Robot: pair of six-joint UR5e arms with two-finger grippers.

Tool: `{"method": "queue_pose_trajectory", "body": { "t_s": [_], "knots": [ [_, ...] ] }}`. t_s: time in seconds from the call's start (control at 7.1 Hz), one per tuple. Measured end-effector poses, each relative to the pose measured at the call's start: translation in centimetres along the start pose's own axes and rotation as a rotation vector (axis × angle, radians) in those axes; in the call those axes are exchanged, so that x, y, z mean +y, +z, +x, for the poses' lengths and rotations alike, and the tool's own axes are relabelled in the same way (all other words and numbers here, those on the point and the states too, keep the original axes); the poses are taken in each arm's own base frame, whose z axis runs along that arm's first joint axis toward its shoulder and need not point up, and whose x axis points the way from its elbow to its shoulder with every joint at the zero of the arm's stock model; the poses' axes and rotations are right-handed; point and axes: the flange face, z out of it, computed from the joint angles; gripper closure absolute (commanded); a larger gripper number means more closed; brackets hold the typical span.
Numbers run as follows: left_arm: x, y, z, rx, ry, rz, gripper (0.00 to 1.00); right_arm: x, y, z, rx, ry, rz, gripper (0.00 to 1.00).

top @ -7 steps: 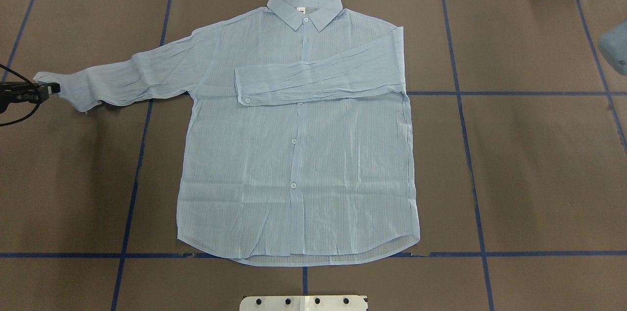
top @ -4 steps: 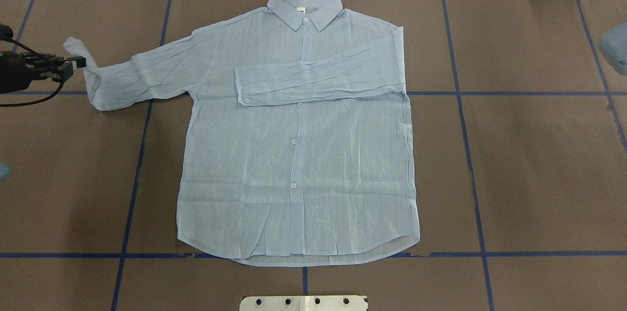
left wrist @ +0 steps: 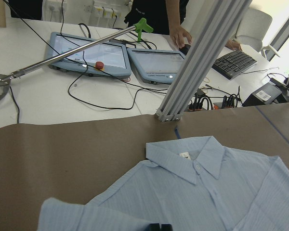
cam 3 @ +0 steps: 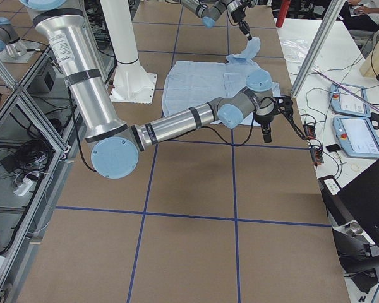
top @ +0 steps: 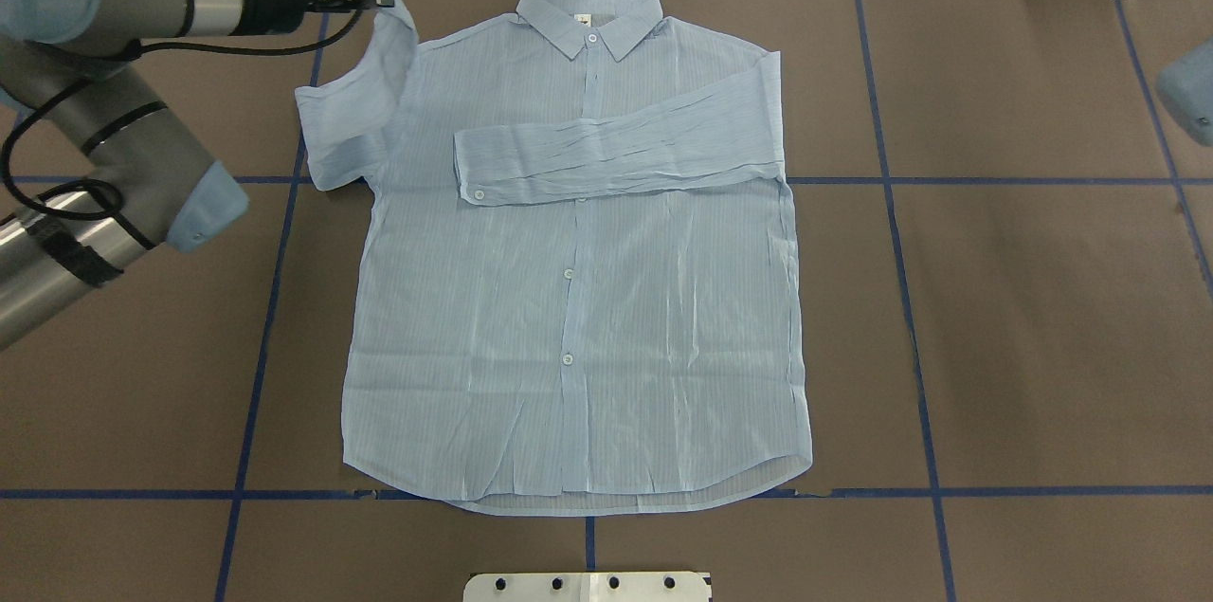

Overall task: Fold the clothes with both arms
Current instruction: 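Carry the grasped sleeve with the left gripper across the shirt body, then release the sleeve with the left gripper while the right arm descends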

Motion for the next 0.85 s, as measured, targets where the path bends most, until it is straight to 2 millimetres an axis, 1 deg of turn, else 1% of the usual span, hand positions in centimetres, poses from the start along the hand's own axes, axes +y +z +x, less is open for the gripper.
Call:
{"method": "queue_pose_trajectory", "body": {
  "t_s": [0.14,0.28,0.42,0.56,0.7,0.85],
  "knots": [
    [0.0,1.9,4.8,0.009,-0.036,-0.003,1.00,0.0,0.0,0.0,0.000,0.000,0.000,0.00],
    [1.1,3.8,9.1,0.015,-0.058,0.004,1.00,0.0,0.0,0.0,0.000,0.000,0.000,0.00],
    [3.4,5.4,12.5,0.018,-0.067,0.007,1.00,0.0,0.0,0.0,0.000,0.000,0.000,0.00],
    [6.6,7.0,14.9,0.016,-0.068,0.000,1.00,0.0,0.1,0.0,0.001,-0.001,0.000,0.00],
    [10.1,8.4,16.7,0.011,-0.065,-0.011,1.00,0.0,0.1,0.0,0.001,-0.001,0.000,0.00],
    [13.1,9.4,18.0,0.008,-0.060,-0.024,1.00,0.0,0.1,0.0,0.002,0.000,0.000,0.00]
  ]
}}
